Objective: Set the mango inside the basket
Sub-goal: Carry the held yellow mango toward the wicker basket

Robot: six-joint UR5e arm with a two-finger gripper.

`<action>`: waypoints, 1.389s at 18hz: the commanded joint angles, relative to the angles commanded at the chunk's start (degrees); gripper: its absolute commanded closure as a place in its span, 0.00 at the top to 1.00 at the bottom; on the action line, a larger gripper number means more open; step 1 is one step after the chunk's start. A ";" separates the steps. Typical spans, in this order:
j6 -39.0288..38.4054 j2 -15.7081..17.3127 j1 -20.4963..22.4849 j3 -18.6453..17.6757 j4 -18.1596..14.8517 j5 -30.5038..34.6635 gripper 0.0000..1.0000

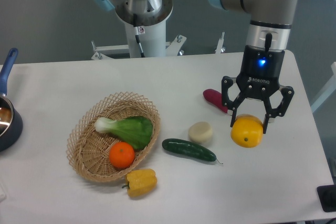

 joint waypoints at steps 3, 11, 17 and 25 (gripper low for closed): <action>-0.78 0.53 -0.70 -0.44 0.09 0.00 0.32; -5.62 0.53 -3.60 -0.53 0.00 0.35 0.32; -12.11 0.53 -7.64 -1.14 -0.35 2.80 0.32; -15.99 2.63 -20.12 -8.07 -0.70 17.49 0.32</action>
